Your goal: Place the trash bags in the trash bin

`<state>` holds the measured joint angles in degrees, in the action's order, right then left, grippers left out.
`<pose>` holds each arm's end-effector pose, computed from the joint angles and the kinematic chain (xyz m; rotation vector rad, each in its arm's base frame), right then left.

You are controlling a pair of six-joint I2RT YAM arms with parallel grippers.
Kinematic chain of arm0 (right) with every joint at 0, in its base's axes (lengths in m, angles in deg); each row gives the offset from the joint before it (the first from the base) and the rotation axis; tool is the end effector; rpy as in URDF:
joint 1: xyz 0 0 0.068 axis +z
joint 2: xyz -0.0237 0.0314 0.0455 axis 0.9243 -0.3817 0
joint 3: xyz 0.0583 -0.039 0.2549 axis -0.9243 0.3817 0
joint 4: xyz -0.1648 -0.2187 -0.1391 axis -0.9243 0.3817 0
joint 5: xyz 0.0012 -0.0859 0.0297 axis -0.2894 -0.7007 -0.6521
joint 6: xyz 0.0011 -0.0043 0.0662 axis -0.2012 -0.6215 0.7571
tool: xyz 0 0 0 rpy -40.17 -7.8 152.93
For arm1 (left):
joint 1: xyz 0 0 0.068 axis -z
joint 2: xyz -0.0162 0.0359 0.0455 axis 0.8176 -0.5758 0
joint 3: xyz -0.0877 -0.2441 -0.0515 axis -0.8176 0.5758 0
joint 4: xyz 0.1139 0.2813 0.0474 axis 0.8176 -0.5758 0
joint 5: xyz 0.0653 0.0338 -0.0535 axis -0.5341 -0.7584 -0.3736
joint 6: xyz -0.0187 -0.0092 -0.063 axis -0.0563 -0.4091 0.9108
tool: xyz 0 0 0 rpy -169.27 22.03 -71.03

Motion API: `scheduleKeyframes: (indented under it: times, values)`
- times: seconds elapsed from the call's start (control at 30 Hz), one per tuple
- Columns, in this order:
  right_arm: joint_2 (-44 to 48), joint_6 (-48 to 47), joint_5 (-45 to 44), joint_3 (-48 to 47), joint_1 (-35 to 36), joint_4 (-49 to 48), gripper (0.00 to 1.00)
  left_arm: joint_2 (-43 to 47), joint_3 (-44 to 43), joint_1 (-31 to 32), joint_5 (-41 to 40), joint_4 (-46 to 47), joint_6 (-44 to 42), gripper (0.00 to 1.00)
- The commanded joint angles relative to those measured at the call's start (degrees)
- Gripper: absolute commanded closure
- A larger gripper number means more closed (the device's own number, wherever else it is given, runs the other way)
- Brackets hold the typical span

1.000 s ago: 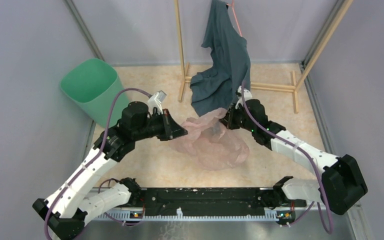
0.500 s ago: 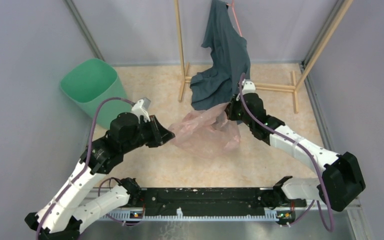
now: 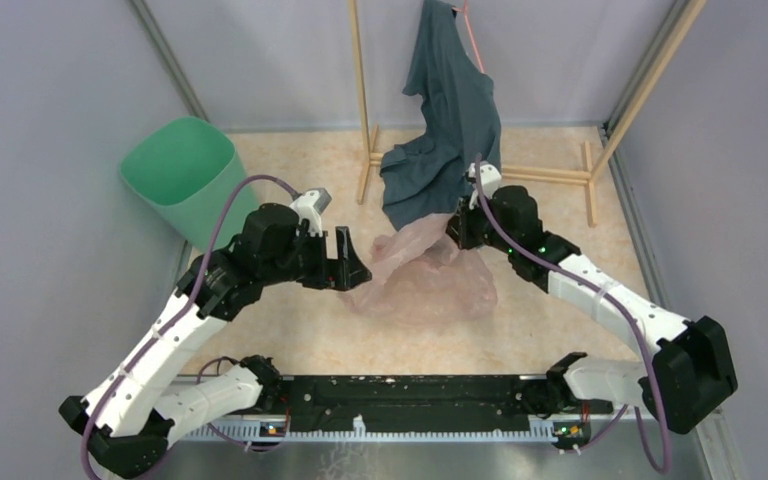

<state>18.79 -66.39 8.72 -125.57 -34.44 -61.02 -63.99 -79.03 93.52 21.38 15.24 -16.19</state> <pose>0.2791 0.1885 0.2578 -0.3874 2.0066 0.6363 0.1787 -0.1553 0.3611 0.2084 2.3606 -0.8600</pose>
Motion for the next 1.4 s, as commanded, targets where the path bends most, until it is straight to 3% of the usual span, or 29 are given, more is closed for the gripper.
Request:
scheduleKeyframes:
  times: [0.0,0.07,0.2,0.3,0.43,0.53,0.73,1.0,1.07,1.13,1.23,1.37]
  values:
    - [1.0,-2.0,9.6,0.0,-1.2,-1.1,1.00,-0.2,-3.8,0.0,-2.0,-3.9,-4.9,0.08]
    - [0.9,-2.6,12.5,-0.3,-1.6,-1.0,1.00,-0.5,-3.3,0.0,-3.9,-5.5,-4.6,0.08]
    - [-0.5,-2.1,16.5,-2.2,-3.0,0.1,1.00,2.8,-0.4,0.0,-0.5,-4.9,-3.5,0.08]
    - [-2.7,-0.6,18.5,-4.4,-3.3,1.5,1.00,7.6,3.9,0.0,5.5,-1.2,-3.1,0.04]
    - [-5.5,2.9,20.2,-6.7,-3.5,2.9,1.00,11.3,12.7,0.0,19.5,8.5,-0.1,0.02]
    - [-6.3,5.8,22.0,-7.1,-3.5,1.4,1.00,12.6,18.0,0.0,22.0,14.7,1.3,0.02]
    - [-7.3,9.7,22.9,-7.8,-3.6,-0.8,1.00,9.4,27.0,0.1,30.9,32.9,8.6,0.02]
    - [-7.2,11.0,21.7,-8.3,-3.5,-0.9,1.00,4.0,25.6,1.7,30.8,32.5,7.0,0.03]
    - [-7.5,11.5,21.0,-8.6,-3.5,-0.6,1.00,4.5,25.5,2.1,29.5,30.7,6.5,0.09]
    - [-7.6,12.3,20.3,-8.6,-3.5,-0.8,1.00,5.2,25.1,2.2,28.0,29.0,6.4,0.24]
    - [-7.9,13.2,18.6,-8.6,-3.5,-0.7,1.00,5.4,22.2,2.3,22.1,22.7,5.0,0.51]
    - [-7.7,13.2,14.5,-9.1,-3.5,0.2,1.00,4.5,15.3,2.2,8.3,12.3,4.2,0.92]
